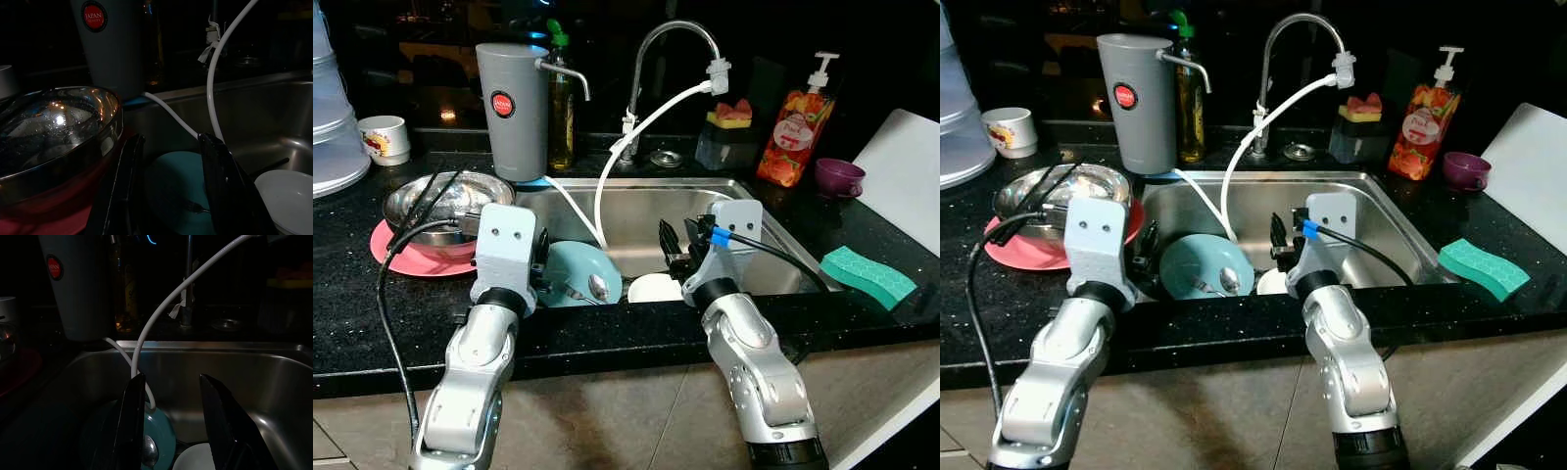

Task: Kitchen organization

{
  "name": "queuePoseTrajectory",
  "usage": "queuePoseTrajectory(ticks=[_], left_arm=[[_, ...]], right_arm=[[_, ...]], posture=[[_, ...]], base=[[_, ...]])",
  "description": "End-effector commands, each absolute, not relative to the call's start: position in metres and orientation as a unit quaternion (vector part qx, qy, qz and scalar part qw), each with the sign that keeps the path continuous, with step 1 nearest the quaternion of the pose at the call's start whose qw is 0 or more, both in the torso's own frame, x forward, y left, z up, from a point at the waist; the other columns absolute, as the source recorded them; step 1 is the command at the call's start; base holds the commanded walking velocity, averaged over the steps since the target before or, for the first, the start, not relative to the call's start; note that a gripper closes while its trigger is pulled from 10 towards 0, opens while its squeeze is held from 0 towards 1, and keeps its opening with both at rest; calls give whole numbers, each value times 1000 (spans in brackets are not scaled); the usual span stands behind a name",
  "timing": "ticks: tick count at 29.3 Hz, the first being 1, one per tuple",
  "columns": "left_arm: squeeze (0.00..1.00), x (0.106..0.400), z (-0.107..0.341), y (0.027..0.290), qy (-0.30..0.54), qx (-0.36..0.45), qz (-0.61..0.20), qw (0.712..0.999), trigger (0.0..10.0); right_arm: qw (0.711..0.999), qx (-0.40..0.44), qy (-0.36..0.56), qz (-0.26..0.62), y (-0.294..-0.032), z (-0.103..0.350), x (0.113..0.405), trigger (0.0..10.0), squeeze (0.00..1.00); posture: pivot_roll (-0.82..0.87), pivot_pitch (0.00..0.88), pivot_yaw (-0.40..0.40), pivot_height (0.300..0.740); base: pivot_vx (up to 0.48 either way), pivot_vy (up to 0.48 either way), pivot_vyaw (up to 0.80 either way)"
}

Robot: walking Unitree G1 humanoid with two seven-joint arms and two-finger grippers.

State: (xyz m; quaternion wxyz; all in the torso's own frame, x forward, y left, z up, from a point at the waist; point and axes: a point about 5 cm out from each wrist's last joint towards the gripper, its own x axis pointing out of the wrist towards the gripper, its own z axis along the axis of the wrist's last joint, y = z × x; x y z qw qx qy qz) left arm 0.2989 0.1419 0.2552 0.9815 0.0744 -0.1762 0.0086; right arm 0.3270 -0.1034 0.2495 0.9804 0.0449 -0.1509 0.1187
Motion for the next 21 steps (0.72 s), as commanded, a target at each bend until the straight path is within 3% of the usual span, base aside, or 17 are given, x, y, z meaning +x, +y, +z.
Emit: queuePoseTrajectory(ticks=[1,21], left_arm=[[0,300,253,142,-167,79,7,983,10000],[0,300,254,141,-162,87,-5,983,10000]], right_arm=[[982,43,-145,111,-107,247,327,10000,0],[984,47,-147,94,-111,245,327,10000,0]], posture=[[129,116,-108,740],[167,130,-72,740]], base=[[0,0,0],[0,0,0]])
